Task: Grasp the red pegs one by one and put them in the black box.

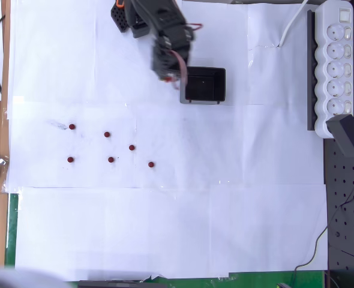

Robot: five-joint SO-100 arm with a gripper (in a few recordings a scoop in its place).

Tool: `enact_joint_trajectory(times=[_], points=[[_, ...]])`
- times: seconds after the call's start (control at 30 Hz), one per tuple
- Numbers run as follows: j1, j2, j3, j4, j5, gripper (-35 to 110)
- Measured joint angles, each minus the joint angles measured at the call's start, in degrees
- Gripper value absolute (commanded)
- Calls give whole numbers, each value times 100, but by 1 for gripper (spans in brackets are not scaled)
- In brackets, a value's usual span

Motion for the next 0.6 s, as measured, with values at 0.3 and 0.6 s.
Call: enact_joint_trajectory(times=[0.3, 0.6], points=[[-940, 1204, -88, -1187, -686, 1], [-1099, 1345, -483, -1547, -782, 19]])
